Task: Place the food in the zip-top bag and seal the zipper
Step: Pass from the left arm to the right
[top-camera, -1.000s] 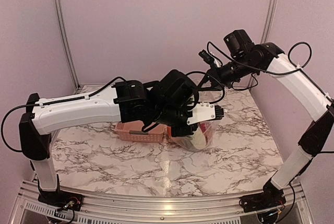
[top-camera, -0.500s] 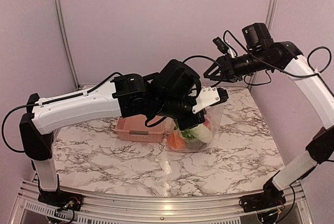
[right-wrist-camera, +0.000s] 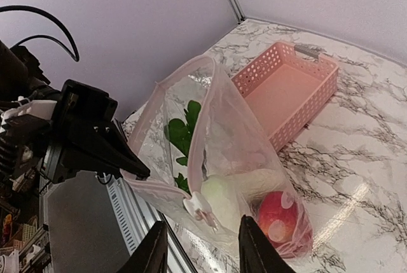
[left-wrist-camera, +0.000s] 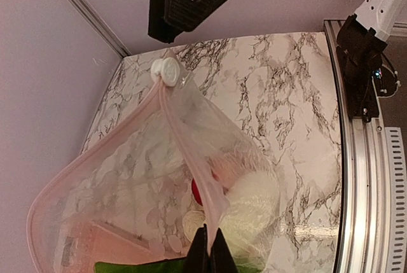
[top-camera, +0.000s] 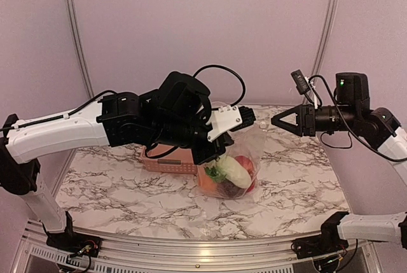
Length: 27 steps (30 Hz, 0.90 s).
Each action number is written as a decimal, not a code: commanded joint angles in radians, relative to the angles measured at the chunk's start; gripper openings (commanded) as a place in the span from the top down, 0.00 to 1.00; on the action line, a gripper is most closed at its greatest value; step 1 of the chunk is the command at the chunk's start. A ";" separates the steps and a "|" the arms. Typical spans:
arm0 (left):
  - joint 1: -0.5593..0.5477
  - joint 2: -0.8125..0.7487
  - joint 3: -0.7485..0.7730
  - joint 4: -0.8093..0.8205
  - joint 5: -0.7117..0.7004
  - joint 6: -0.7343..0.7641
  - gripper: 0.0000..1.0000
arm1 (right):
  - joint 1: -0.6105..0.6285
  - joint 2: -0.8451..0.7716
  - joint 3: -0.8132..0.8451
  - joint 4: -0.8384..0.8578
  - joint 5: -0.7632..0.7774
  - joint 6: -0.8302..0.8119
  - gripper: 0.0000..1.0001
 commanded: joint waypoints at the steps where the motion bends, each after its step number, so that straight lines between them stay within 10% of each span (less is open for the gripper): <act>1: 0.017 -0.028 -0.012 0.049 0.049 -0.036 1.00 | 0.022 0.015 -0.035 0.043 -0.041 -0.096 0.64; 27: 0.095 -0.024 -0.053 0.073 0.087 -0.089 1.00 | 0.092 0.145 0.035 -0.009 0.050 -0.248 0.86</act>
